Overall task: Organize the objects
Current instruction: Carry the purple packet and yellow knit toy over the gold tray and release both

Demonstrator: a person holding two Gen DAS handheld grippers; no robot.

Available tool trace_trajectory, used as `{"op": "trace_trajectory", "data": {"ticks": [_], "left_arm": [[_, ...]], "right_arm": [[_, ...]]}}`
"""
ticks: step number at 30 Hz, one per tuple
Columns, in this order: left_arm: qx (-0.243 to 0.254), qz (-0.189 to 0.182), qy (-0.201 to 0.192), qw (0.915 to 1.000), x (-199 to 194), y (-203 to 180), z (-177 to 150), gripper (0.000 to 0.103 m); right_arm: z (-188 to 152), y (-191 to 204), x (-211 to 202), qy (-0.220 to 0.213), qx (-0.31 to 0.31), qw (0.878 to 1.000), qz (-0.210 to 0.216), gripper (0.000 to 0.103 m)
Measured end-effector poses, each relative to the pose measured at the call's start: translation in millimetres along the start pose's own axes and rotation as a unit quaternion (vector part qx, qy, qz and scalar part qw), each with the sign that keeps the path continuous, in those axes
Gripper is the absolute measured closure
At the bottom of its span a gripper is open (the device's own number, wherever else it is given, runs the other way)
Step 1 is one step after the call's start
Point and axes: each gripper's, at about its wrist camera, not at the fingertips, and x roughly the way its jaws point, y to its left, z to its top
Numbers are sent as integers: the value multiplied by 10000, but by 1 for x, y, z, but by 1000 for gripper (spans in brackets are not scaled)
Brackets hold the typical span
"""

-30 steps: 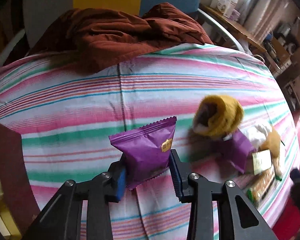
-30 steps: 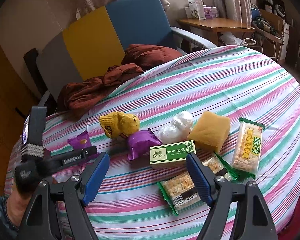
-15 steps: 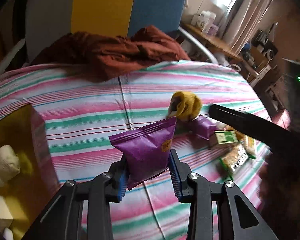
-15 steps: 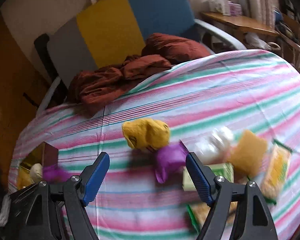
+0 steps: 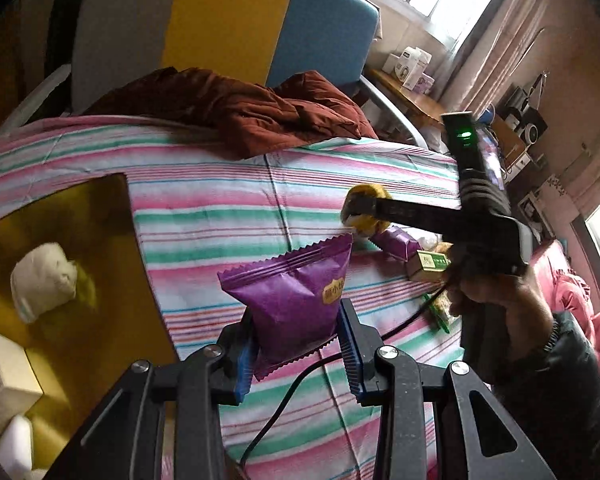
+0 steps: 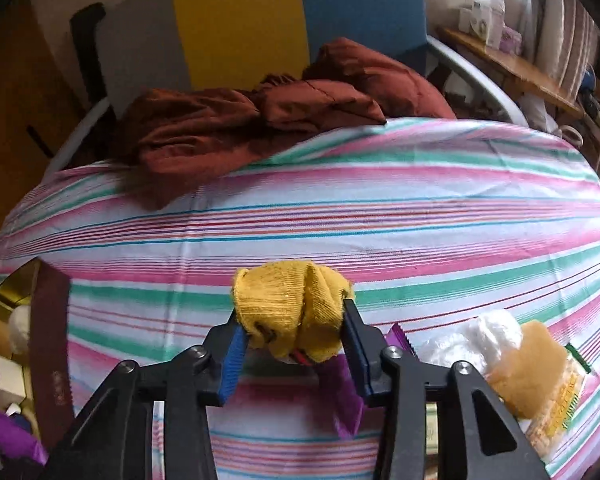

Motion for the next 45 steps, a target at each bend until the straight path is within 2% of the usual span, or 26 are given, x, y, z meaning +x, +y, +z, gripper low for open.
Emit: {"op": "trace_trajectory", "data": {"ticks": [11,19,27,36,43,45], "left_arm": [[-218,90,-163,9996,-33,28,-23,66],[-562,320,-460,9968,-70,68,-38,66],[-1044,595,-678,9904,-100,120,-54,66],[-1263,672,-734,9870,-116,148,-76,66],[-1163,485,-662,9898,-114,147,-83,65],[-1122,398,-552,9913,-109,144,-85,64]], "right_arm": [[-26,49,-69,-601,-201,9954,723,59],[-55,92,-93,-640,-452,9894,1226,59],[-76,134,-104,-598,-663,9808,1732,59],[-79,190,-101,-429,-1148,9739,1909,59],[-72,225,-92,-268,-1420,9704,1936,59],[-64,232,-88,-288,-1339,9716,1929,52]]}}
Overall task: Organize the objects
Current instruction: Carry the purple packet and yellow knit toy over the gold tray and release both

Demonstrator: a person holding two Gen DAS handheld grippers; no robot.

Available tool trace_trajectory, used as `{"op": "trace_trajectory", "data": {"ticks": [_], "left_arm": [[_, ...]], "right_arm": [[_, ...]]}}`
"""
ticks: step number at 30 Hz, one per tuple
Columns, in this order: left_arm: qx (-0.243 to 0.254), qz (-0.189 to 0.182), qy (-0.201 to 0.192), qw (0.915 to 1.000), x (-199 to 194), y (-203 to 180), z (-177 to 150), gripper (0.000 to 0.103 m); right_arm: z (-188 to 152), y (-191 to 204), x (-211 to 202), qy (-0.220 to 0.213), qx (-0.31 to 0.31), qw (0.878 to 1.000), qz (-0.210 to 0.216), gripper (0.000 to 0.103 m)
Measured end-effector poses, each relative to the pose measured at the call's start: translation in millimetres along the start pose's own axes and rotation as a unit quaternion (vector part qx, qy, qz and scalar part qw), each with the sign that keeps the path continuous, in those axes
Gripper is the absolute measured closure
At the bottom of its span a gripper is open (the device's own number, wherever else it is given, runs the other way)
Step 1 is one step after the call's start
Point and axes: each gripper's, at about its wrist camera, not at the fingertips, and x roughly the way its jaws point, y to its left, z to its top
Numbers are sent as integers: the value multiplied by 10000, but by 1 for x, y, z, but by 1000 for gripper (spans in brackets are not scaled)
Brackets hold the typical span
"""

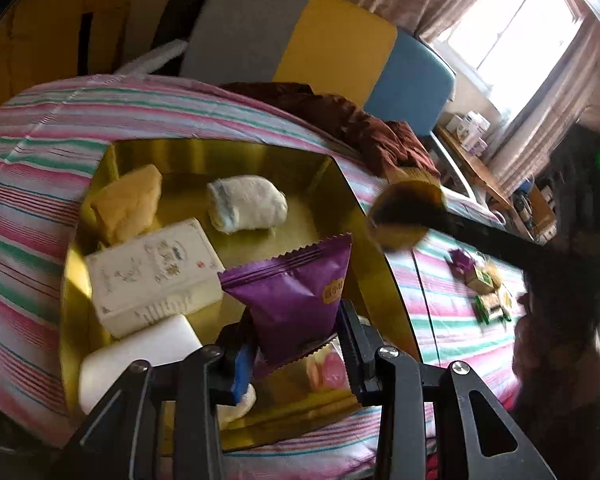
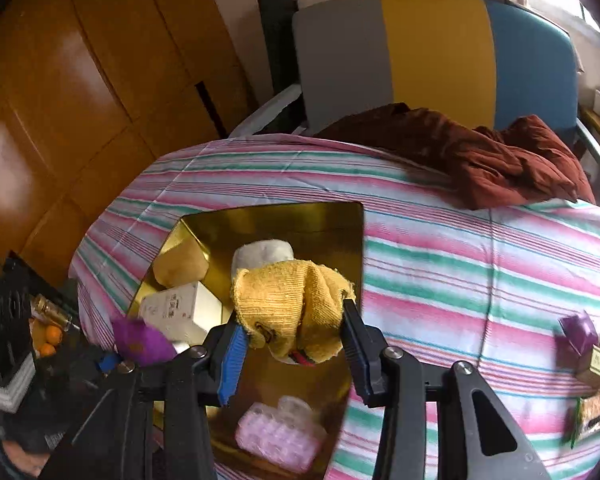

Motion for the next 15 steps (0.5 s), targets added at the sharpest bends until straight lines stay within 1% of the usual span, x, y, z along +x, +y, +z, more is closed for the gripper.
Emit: {"op": "trace_trajectory", "data": {"ticks": [1,2,3,4,5,8,10,12,15], "left_arm": [[-1,-38,70,10000,3,-1,-2,62],[-33,-87,117,9999,5,-2,-5,56],[-44,-94,154,9998,6,-3,-7,49],[-49,-94,191,9998,7,-4,-9,48],[-57,-99,199,9997,7,-3,-11,47],[-107,-81,227,9997,7,1,-14,45],[-134,-58,211,9997,7,3,-13,45],[-163,0,153,9997,5,6,-12,41],[-194,66,67,9998,3,7,-10,39]], "right_arm": [[8,0,3,-71,80,9999,-15,47],[13,-2,3,-123,129,9998,11,44],[19,-2,4,-185,186,9996,45,39],[25,-3,5,-233,236,9994,0,34],[30,-2,5,-282,257,9992,-97,33],[33,-1,4,-333,226,9991,-134,33],[29,0,3,-293,176,9993,-146,33],[19,0,4,-152,128,9996,-182,33],[5,-2,7,-5,55,9996,-268,33]]}}
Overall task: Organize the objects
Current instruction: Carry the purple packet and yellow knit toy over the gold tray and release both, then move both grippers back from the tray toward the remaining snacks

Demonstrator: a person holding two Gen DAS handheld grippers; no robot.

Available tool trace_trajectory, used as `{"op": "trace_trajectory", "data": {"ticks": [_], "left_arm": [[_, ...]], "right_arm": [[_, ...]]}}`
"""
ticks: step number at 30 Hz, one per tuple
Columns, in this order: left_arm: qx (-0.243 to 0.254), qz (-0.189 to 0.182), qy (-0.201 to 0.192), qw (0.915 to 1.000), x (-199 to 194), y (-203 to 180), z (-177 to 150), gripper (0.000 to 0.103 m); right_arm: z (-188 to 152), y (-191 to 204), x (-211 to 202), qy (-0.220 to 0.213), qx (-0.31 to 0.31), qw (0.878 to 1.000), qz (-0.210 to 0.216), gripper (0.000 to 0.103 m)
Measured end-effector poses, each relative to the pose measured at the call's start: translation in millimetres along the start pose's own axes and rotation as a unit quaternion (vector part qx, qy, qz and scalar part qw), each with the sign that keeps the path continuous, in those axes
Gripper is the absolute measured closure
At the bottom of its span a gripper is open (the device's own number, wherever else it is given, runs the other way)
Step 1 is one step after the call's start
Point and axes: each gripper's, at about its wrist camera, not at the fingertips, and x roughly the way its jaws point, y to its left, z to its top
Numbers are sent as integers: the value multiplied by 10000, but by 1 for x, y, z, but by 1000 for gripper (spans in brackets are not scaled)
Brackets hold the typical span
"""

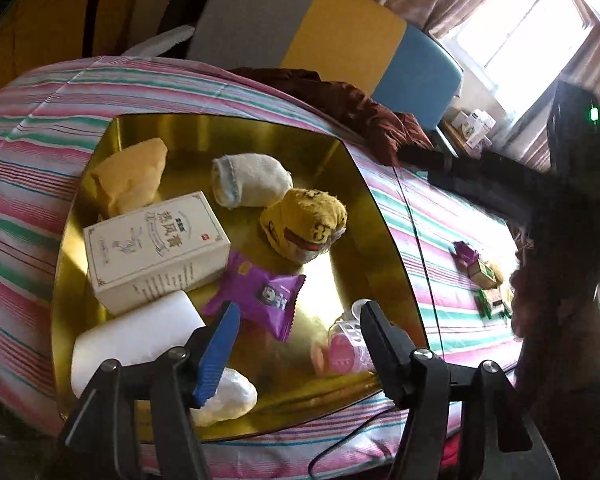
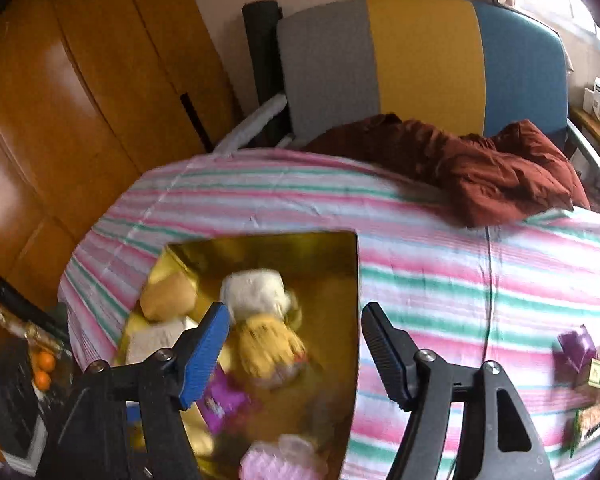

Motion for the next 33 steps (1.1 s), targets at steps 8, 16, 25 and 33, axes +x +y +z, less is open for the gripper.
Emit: {"op": "trace_trajectory", "data": {"ticks": [8,16,25,33], "left_arm": [[112,163,-95,9998,-3,-3,-2,37],[324,429,-437,9976,-21,-11,1,31],[589,928,-936,9895,-39,-24,-1,24],[777,1328,-1289,9796,-50,-30,-4,18]], "right_arm": [[-33,-7,4,179,86,9998,-58,33],[-45,-10,-9,135,150,9997,-154,33],[-56,-1,-21,29,-51,9993,-356,33],[-64,4,-24,24,-122,9988,-477,33]]}}
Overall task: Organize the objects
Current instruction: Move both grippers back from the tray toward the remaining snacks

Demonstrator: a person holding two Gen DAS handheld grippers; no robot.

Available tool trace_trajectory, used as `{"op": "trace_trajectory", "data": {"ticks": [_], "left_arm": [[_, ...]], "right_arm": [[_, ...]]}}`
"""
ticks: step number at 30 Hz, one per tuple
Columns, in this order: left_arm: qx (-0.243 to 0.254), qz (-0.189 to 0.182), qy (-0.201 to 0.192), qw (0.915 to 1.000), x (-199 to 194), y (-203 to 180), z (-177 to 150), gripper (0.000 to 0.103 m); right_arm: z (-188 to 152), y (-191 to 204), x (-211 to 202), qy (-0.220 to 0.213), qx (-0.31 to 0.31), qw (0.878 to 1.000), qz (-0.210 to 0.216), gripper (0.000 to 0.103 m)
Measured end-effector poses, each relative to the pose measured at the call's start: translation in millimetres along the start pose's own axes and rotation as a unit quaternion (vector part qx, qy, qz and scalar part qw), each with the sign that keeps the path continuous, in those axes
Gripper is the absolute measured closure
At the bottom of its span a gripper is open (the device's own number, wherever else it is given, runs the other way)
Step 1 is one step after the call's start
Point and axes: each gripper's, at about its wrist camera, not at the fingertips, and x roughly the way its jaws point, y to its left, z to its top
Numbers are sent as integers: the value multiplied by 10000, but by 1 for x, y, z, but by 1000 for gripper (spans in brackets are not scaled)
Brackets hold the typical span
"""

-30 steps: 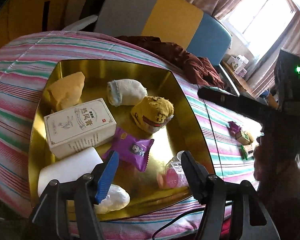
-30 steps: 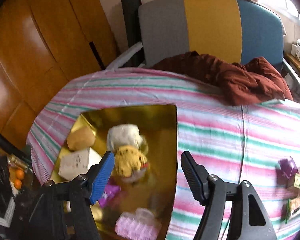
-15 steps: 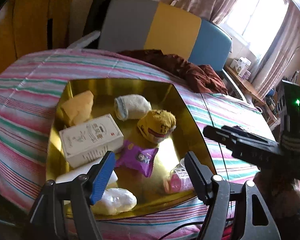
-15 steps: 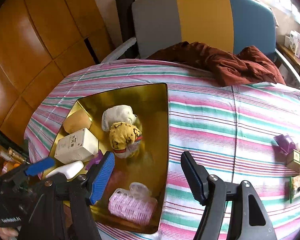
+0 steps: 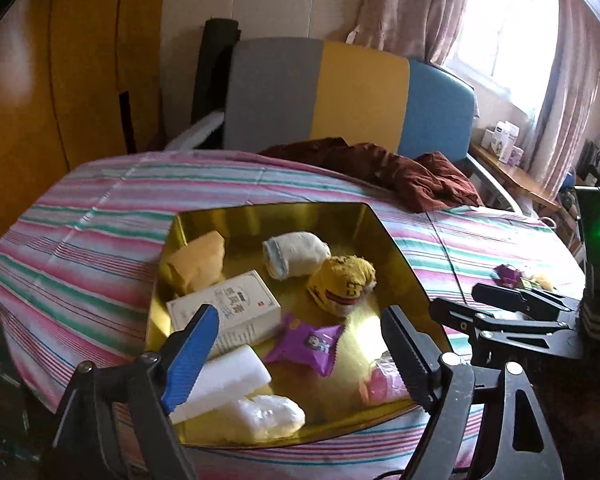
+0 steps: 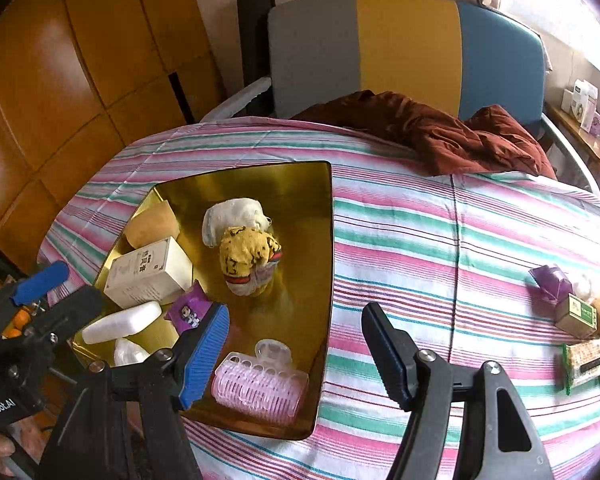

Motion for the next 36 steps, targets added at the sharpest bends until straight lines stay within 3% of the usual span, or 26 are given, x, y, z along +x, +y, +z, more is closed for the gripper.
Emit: {"op": "trace_trajectory", "data": {"ticks": [18,36], "left_arm": [[628,447,-512,9957,-17,-24,0,12],[1012,436,-591,9922,-20,-43,-3,12]], "right_arm": [[-7,-5,-8,-64,63,9999,-115,33],[-10,-33,-16,-127,314,9990,-306,33]]}}
